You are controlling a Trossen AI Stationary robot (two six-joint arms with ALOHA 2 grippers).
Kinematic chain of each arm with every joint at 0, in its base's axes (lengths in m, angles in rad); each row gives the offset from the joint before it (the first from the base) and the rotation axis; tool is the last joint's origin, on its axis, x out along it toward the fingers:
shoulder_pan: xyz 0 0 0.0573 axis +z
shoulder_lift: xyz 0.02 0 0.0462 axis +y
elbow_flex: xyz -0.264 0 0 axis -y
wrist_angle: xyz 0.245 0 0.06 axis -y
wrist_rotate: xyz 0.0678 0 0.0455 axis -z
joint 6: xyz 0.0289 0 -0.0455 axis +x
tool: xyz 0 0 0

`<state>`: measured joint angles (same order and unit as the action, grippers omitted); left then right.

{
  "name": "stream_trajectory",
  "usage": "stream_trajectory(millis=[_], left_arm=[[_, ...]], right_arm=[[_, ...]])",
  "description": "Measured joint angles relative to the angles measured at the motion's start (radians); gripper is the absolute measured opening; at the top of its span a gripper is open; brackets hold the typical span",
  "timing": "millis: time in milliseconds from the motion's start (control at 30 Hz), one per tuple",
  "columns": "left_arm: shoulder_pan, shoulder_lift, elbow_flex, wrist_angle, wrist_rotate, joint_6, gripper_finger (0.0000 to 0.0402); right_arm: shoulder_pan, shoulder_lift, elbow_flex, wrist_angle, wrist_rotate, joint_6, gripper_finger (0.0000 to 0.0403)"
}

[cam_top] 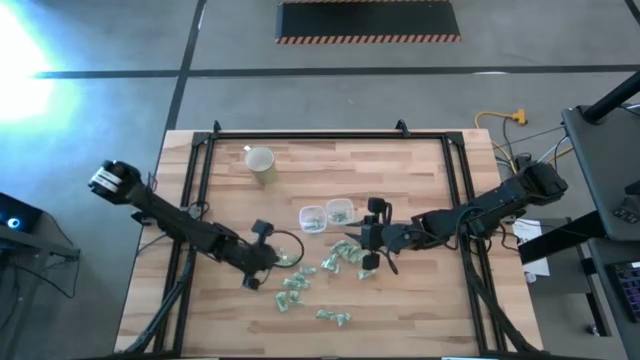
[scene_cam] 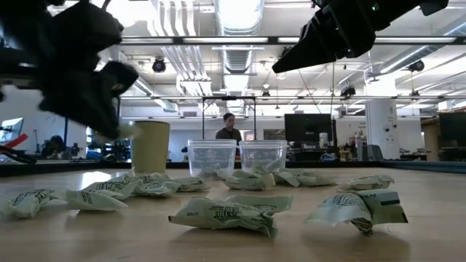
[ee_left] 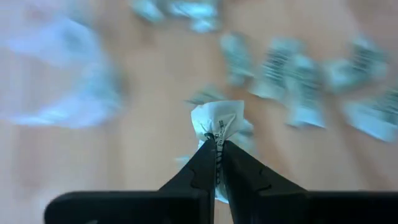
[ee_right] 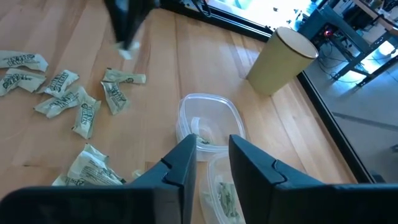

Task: Pick and place items into bin
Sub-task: Put the stevia packet into the left transparent bin

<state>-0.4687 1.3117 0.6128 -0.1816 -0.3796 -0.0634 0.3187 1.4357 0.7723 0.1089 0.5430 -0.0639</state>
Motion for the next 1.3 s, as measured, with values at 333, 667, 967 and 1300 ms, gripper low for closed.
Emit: stream_trajectory(millis=[333,667,967,1300], left_arm=[[0.062,0.005,0.000,0.260,-0.157,0.306,0.0008],[0.232,0.067,-0.001,0.376,-0.158,0.316,0.0008],[0.301,0.170,-0.002,0.564,-0.140,0.415,0.0008],[0.339,0.256,0.014,0.592,-0.114,0.419,0.0008]], right_arm=[[0.000,0.000,0.000,0.001,0.000,0.002,0.0074],[0.000,0.000,0.000,0.001,0.000,0.004,0.0078],[0.000,0.000,0.000,0.000,0.000,0.004,0.0068],[0.000,0.000,0.000,0.000,0.000,0.004,0.0068]])
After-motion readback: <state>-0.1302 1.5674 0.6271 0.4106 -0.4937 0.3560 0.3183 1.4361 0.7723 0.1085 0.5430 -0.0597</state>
